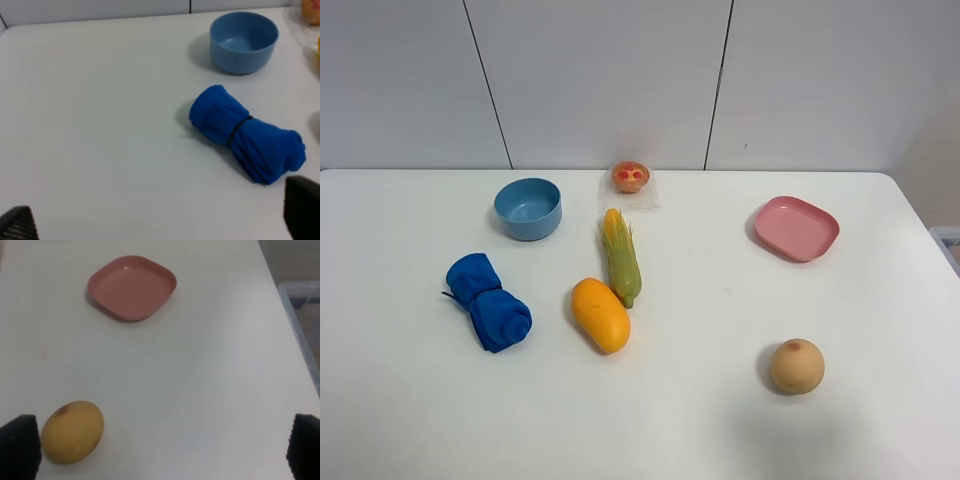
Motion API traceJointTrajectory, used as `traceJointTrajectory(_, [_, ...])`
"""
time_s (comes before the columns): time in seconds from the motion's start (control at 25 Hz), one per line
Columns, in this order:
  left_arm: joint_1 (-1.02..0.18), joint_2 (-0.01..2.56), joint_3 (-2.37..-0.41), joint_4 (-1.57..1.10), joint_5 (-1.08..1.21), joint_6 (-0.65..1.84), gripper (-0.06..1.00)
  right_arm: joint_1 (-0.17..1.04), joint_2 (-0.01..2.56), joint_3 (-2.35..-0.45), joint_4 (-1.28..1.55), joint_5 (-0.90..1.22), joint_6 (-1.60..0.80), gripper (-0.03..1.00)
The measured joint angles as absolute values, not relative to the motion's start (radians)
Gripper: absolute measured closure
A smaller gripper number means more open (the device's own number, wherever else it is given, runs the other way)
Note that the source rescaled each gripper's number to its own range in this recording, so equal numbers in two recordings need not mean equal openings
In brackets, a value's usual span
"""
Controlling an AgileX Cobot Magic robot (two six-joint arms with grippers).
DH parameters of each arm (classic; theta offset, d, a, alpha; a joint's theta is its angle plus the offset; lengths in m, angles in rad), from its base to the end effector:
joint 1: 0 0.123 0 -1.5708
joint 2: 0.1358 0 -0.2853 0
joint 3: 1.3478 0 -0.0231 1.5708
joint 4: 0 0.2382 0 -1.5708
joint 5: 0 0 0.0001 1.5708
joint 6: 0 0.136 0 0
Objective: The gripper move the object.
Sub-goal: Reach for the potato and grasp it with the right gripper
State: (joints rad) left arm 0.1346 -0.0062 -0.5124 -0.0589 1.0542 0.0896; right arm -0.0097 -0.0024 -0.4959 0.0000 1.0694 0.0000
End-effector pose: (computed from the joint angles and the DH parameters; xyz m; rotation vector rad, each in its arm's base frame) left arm 0.0229 -0.0039 0.2556 -0.0423 2.0181 0.0722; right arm 0.0233 -0.0002 0.2485 0.0100 2.0547 -0.0060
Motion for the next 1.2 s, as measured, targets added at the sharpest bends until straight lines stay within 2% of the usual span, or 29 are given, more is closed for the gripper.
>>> traceJointTrajectory(0.68, [0.135, -0.006, -0.512, -0.059, 1.054, 0.088, -0.06, -0.010, 0.008, -0.496, 0.006, 1.069, 0.000, -0.03])
traceJointTrajectory(0.92, [0.135, -0.006, -0.512, -0.059, 1.054, 0.089, -0.06, -0.010, 0.189, -0.534, 0.033, 1.093, 0.015, -0.03])
traceJointTrajectory(1.2, [0.135, -0.006, -0.512, -0.059, 1.054, 0.089, -0.06, -0.010, 0.456, -0.762, 0.059, 1.197, 0.068, -0.03])
